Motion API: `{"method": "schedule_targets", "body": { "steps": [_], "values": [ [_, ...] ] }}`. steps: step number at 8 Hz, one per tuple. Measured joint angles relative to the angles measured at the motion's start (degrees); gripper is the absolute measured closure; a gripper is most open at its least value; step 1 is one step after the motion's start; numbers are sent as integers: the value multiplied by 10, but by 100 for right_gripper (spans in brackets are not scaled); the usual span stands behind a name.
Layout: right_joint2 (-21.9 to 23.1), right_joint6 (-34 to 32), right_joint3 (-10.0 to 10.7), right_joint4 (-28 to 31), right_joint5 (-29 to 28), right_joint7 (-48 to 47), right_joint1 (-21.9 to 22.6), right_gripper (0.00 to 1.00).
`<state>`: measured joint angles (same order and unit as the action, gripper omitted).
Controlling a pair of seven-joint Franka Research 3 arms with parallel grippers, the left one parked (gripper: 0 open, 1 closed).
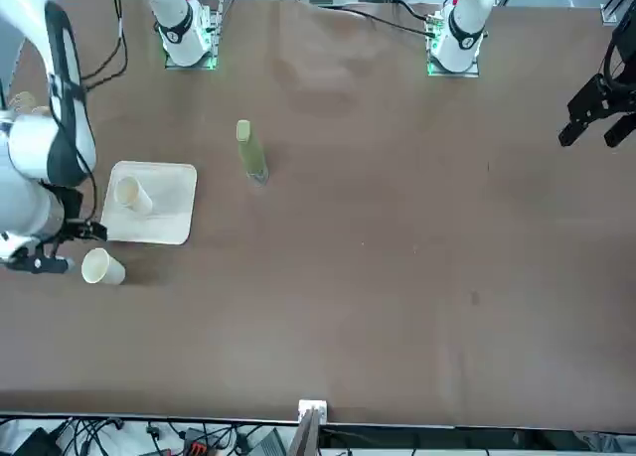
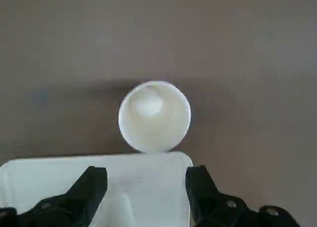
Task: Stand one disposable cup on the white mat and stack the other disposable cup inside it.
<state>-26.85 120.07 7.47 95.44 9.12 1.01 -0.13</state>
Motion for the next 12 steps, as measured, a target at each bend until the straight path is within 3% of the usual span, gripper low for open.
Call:
{"method": "schedule_targets", "body": {
  "steps": [4, 8, 10, 11, 12],
  "values": [
    [-58, 9, -8, -65, 0, 8, 13, 4],
    [-88, 12, -8, -75, 0, 9, 16, 7],
    [-100, 12, -8, -76, 0, 9, 16, 17],
    [-104, 14, -7, -76, 0, 10, 16, 37],
    [-106, 15, -7, -76, 0, 10, 16, 45]
  ]
}}
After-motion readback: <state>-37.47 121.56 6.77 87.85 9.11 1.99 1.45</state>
